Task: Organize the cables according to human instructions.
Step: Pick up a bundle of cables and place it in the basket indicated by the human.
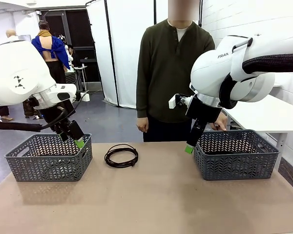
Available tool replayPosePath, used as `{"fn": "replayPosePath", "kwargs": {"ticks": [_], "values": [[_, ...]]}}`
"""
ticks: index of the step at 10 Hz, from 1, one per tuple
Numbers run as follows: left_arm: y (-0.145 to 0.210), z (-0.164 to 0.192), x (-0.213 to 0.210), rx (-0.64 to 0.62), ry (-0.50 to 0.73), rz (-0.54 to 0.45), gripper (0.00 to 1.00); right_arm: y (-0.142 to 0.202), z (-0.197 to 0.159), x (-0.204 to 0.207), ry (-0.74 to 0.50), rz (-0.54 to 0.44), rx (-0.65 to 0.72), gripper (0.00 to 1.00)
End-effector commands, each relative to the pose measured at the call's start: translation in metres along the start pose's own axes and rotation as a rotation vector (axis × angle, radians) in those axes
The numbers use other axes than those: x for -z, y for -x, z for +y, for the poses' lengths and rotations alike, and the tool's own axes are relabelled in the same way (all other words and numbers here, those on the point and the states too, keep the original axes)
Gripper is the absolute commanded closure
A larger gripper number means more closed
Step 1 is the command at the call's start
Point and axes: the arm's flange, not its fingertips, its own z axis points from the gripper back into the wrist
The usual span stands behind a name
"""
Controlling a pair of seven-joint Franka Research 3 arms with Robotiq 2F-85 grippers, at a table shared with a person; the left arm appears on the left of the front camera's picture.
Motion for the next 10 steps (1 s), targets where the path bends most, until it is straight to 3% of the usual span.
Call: {"fn": "replayPosePath", "kwargs": {"ticks": [1,6,10], "values": [[-0.001,0.0,0.0,0.0,-0.004,-0.014,0.0,0.0,0.0,0.001,0.003,0.001,0.002,0.0],[-0.001,0.0,0.0,0.0,-0.004,-0.014,0.0,0.0,0.0,0.0,0.0,0.0,0.0,0.0],[-0.001,0.0,0.0,0.0,-0.004,-0.014,0.0,-0.061,-0.026,0.0,0.015,0.012,0.242,0.0]]}}
